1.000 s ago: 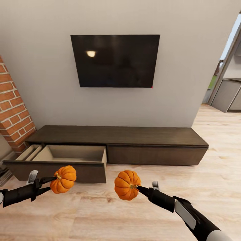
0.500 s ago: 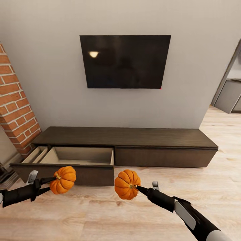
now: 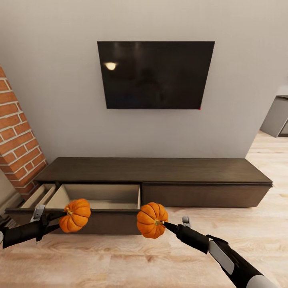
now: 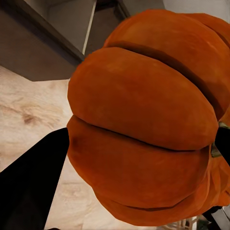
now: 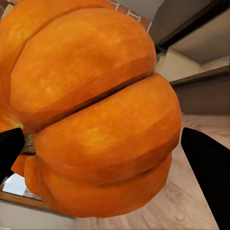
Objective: Place each of the two pumpkins and all three candles from the living room inside a cabinet in the living room (use any cabinet), then make sure every cabinet is closed, and position the cauldron so it is next to a table in the living room.
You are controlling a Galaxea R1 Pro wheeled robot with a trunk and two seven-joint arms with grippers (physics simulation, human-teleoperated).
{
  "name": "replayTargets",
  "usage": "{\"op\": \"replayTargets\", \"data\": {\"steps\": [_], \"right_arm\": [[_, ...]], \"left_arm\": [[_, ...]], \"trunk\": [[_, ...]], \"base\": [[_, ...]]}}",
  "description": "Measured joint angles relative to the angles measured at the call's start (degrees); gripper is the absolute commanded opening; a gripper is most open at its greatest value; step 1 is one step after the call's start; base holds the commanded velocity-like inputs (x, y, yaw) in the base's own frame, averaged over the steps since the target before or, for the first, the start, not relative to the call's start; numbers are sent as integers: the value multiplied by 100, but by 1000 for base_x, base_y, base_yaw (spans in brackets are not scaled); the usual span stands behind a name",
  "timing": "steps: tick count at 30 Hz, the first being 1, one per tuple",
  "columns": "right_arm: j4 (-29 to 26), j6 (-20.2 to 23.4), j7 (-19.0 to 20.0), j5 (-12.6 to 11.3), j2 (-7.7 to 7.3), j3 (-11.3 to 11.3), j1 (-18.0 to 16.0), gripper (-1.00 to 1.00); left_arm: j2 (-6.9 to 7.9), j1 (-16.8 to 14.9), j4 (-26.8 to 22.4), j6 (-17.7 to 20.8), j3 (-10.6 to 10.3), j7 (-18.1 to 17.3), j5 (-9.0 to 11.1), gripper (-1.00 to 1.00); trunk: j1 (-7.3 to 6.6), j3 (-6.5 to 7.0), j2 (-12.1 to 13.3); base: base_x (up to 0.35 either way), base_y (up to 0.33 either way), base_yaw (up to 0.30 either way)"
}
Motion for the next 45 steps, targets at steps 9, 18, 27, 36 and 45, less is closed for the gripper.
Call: {"op": "replayTargets", "data": {"steps": [9,18,27,36,45], "right_arm": [[0,-7,-10,-3,1,0,0,-100],[3,-33,-180,-10,7,9,0,-100],[-178,414,-737,-54,186,32,0,-100],[-259,656,-810,-12,447,22,0,-100],[-255,650,-814,2,465,21,-1,-100]], "left_arm": [[0,0,7,1,9,0,-1,-100],[6,0,8,0,3,0,-2,-100],[7,-1,9,-1,0,0,-4,-100],[6,0,15,1,2,0,-9,-100],[9,0,17,0,1,0,-9,-100]], "trunk": [[1,1,0],[1,1,0],[1,1,0],[1,1,0],[1,1,0]], "base": [[197,253,-1],[171,284,0],[206,263,0],[207,235,0],[208,183,0]]}}
